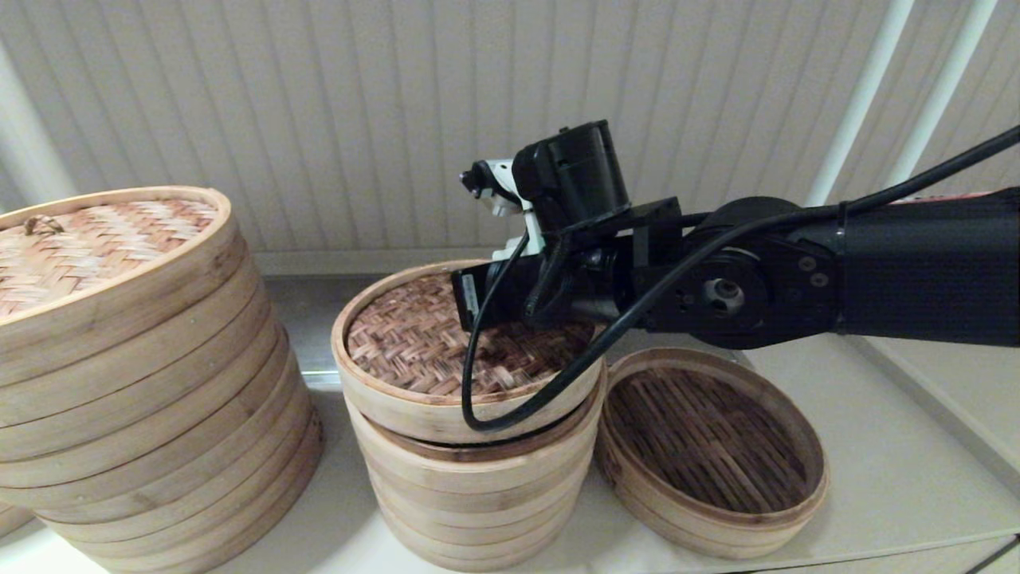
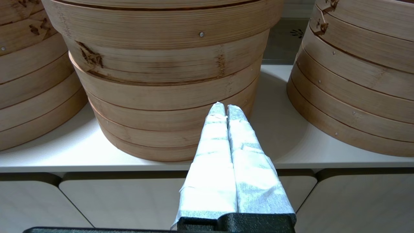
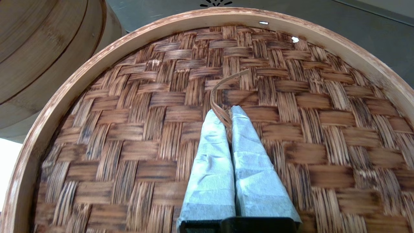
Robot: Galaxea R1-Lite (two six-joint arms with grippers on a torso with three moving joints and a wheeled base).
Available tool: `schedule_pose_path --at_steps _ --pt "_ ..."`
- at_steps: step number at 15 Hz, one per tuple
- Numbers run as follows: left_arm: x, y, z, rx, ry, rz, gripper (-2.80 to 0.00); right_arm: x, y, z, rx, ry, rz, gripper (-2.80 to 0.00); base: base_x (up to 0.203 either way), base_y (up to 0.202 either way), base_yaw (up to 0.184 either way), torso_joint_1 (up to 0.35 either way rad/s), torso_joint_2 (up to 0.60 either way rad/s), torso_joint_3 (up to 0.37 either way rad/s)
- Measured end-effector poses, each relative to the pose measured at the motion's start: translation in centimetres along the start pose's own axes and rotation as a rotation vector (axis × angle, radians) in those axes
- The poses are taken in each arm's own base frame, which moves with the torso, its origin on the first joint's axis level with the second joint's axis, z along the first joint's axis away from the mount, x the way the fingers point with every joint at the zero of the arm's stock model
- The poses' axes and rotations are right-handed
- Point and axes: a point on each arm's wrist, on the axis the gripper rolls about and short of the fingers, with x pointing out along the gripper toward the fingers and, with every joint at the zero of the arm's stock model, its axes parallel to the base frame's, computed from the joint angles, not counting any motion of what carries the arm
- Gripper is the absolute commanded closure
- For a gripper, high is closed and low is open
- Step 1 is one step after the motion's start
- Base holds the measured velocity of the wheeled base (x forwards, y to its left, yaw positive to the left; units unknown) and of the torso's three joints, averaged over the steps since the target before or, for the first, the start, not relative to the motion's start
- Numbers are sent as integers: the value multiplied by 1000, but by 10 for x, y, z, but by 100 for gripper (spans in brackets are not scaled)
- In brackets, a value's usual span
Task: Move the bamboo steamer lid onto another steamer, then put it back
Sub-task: Put the steamer
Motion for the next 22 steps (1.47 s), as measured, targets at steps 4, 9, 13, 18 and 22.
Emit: schedule_pose_path --at_steps 4,9,13,18,22 --pt "0 0 0 0 0 0 0 -9 -1 -1 1 4 1 0 0 0 0 0 0 0" --pt "0 0 0 0 0 0 0 -17 -1 2 2 -5 3 0 0 0 0 0 0 0" --pt "0 0 0 0 0 0 0 -18 2 -3 -3 7 10 0 0 0 0 0 0 0" --pt "0 0 0 0 0 0 0 -14 4 3 -6 -15 16 0 0 0 0 0 0 0" --pt "0 0 0 0 0 0 0 -5 5 5 -6 -21 14 0 0 0 0 0 0 0"
